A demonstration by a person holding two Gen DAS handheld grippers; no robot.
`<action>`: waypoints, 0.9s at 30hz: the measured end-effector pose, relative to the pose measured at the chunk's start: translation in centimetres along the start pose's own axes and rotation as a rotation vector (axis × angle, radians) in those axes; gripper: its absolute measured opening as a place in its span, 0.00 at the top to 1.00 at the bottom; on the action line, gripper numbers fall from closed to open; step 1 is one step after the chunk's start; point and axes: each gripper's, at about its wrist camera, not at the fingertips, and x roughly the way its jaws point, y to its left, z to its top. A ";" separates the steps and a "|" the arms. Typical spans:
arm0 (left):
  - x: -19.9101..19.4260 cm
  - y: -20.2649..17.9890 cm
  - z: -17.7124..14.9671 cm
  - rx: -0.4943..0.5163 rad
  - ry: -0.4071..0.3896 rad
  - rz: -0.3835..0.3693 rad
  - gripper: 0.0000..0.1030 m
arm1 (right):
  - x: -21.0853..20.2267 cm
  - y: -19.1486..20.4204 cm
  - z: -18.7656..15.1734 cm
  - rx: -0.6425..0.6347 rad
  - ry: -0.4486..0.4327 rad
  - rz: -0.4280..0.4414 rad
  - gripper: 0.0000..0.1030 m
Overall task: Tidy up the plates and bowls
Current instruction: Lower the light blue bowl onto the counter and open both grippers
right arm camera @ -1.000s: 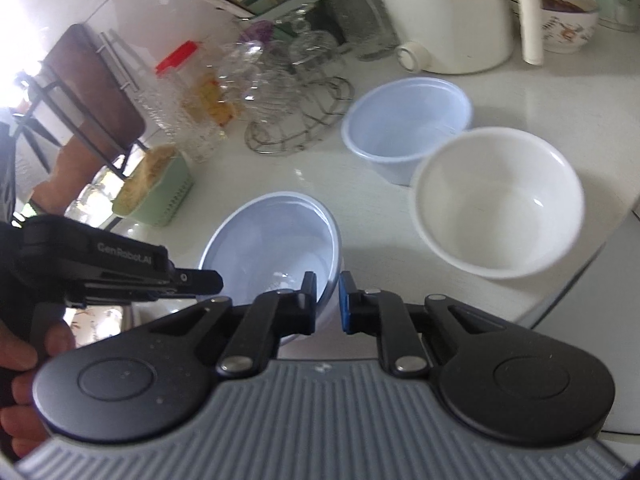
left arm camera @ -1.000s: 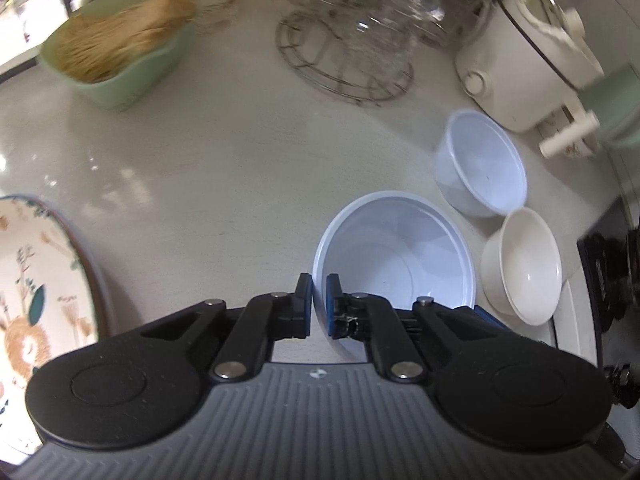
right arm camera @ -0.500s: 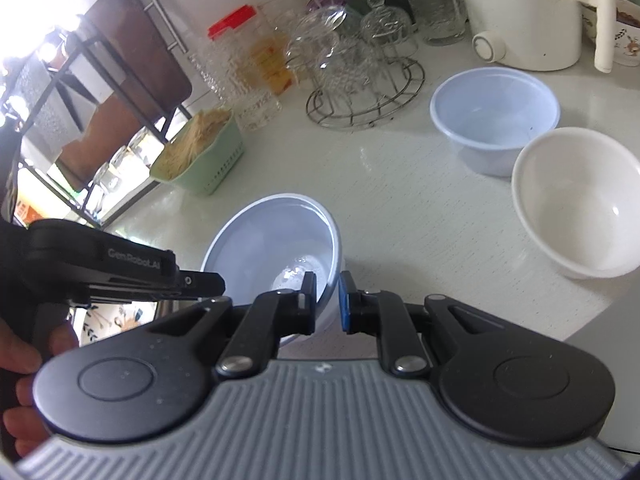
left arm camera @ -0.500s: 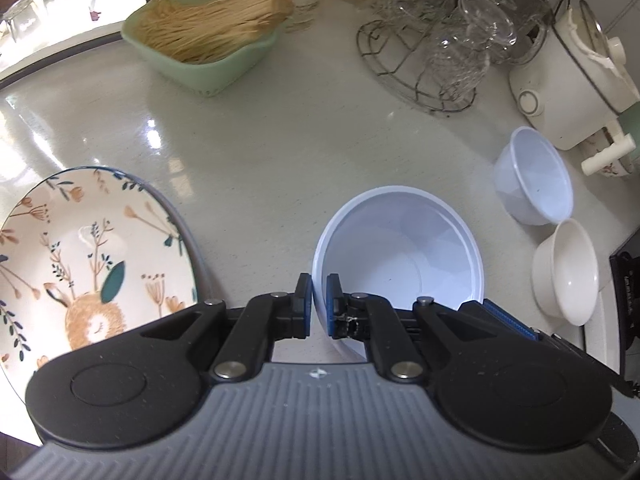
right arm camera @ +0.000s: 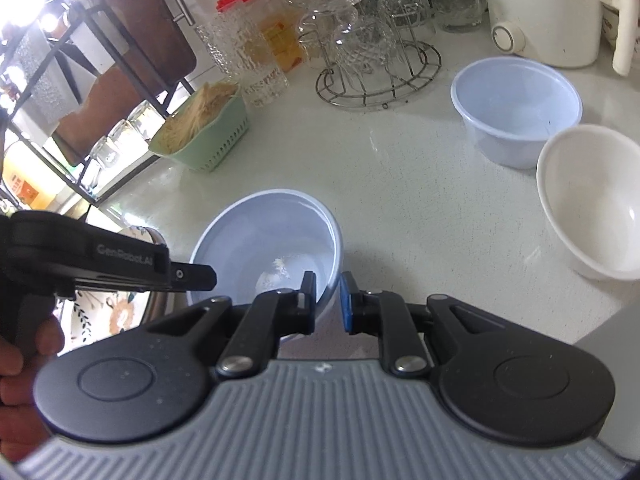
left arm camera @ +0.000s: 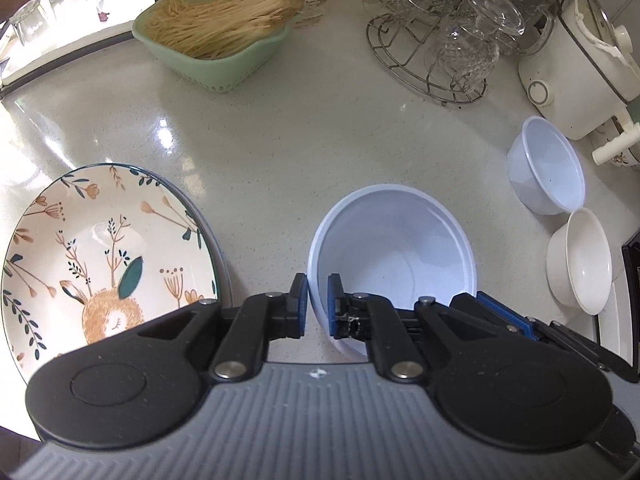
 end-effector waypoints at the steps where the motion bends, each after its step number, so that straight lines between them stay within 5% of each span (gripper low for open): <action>1: -0.1 0.1 0.0 -0.001 0.001 -0.002 0.85 | 0.1 0.1 0.1 0.000 0.003 0.005 0.84; 10: -2.2 0.8 0.2 0.019 -0.035 -0.001 0.74 | -0.8 0.9 1.0 -0.008 -0.028 -0.005 0.83; 14: -3.9 0.7 0.4 0.033 -0.062 -0.021 0.74 | -2.3 1.3 1.5 -0.018 -0.080 -0.025 0.67; 27: -10.2 -1.1 2.0 0.081 -0.193 -0.074 0.74 | -9.6 2.4 3.5 -0.069 -0.211 -0.018 0.67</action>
